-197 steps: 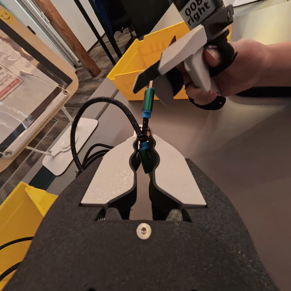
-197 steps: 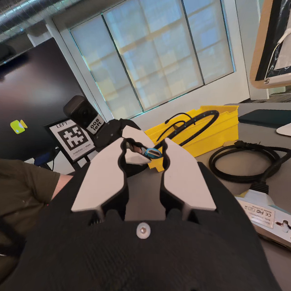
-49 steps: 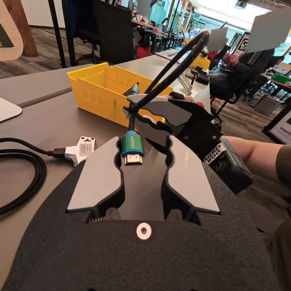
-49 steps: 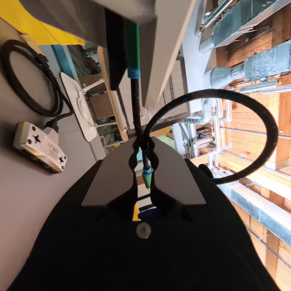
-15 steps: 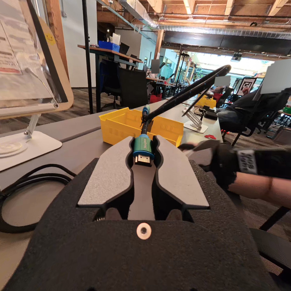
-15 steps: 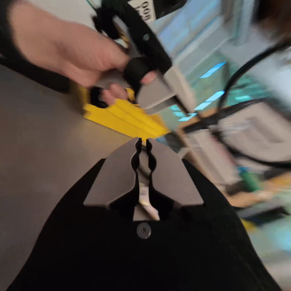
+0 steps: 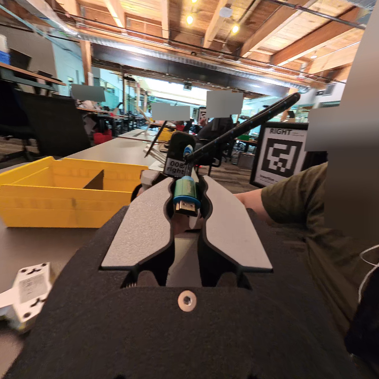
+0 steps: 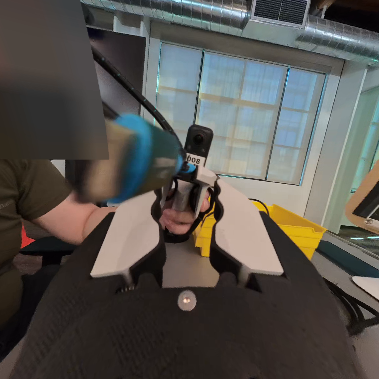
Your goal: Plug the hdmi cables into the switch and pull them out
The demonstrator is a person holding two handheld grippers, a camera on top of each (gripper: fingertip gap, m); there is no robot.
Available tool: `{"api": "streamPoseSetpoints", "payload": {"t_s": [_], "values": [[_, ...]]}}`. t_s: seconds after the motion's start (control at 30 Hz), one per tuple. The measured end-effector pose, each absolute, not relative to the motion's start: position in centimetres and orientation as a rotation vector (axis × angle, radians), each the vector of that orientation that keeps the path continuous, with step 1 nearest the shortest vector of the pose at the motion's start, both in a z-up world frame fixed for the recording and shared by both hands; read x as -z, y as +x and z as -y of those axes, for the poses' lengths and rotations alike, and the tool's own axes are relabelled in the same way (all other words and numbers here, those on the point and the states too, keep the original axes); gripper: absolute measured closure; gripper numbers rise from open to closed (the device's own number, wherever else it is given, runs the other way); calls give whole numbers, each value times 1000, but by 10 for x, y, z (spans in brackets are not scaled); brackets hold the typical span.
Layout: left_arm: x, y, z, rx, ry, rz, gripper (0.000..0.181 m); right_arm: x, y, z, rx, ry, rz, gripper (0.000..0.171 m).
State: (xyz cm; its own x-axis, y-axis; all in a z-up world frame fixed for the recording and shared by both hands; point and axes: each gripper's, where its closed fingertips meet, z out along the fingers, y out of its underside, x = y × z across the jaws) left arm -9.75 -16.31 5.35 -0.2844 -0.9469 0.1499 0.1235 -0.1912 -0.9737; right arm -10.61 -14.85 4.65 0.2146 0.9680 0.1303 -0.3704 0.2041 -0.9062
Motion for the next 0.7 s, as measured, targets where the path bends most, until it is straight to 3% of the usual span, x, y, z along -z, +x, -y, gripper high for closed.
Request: {"api": "streamPoseSetpoints", "payload": {"t_s": [0.13,0.57,0.7], "values": [[-45,-88,172,1573,-1088,-1267,160,-48,-108,155,-1091,-842,863,134],[-40,-94,168,1388,-1086,-1351,160,-43,-108,155,-1072,-864,907,135],[-41,-98,161,1360,-1096,-1343,160,-47,-103,158,-1120,-835,893,156]]}}
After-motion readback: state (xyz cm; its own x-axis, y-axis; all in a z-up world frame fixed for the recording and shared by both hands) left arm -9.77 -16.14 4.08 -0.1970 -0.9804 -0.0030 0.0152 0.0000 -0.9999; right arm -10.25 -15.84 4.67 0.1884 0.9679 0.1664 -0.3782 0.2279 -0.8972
